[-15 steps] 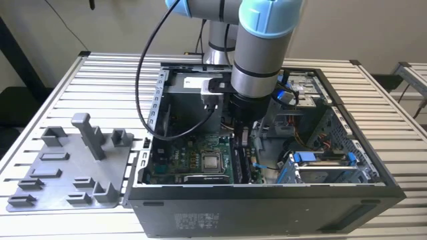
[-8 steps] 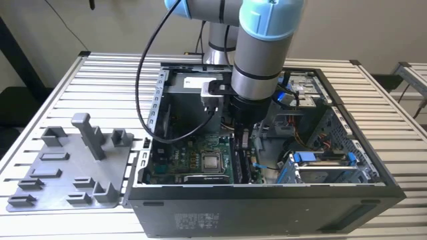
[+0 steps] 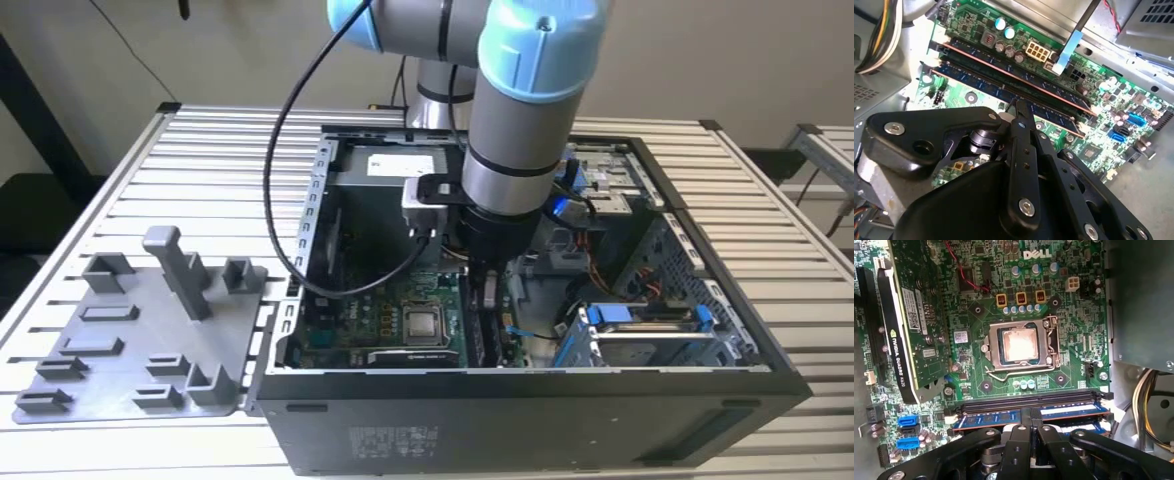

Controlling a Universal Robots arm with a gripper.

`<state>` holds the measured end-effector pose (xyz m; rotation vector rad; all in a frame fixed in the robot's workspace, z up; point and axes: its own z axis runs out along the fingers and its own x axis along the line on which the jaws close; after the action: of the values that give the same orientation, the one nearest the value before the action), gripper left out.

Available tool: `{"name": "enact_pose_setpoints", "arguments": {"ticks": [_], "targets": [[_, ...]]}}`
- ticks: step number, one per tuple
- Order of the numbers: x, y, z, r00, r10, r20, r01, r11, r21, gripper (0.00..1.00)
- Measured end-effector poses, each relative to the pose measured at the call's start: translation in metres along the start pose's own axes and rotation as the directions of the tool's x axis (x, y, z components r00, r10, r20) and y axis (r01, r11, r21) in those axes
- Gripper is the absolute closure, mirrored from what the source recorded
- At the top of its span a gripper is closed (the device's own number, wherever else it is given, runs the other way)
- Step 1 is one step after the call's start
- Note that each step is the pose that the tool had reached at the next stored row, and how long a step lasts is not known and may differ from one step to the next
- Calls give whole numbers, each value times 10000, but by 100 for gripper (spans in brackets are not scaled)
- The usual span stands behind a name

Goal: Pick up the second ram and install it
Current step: 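Press down the second ram until it locks into place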

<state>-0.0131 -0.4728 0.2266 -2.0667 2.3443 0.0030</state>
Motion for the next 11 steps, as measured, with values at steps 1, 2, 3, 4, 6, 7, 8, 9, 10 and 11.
{"name": "enact_pose_setpoints", "arguments": {"ticks": [1,2,3,4,6,7,8,9,10,11], "targets": [[2,0,17,10000,-9,-3,9,10000,-1,89],[3,0,31,10000,-17,-12,17,10000,-3,89],[5,1,48,10000,-25,-19,25,10000,-4,89],[5,1,67,10000,-33,-15,33,10000,-4,89],[4,1,87,10000,-43,-20,43,10000,-4,89],[3,0,87,10000,-44,-16,44,10000,-3,89],[2,0,74,10000,-44,-13,44,10000,-3,89],[1,0,59,10000,-44,9,44,10000,1,89],[-3,0,38,10000,-43,30,43,10000,3,89],[-1,-1,13,10000,-44,17,44,10000,2,89]]}}
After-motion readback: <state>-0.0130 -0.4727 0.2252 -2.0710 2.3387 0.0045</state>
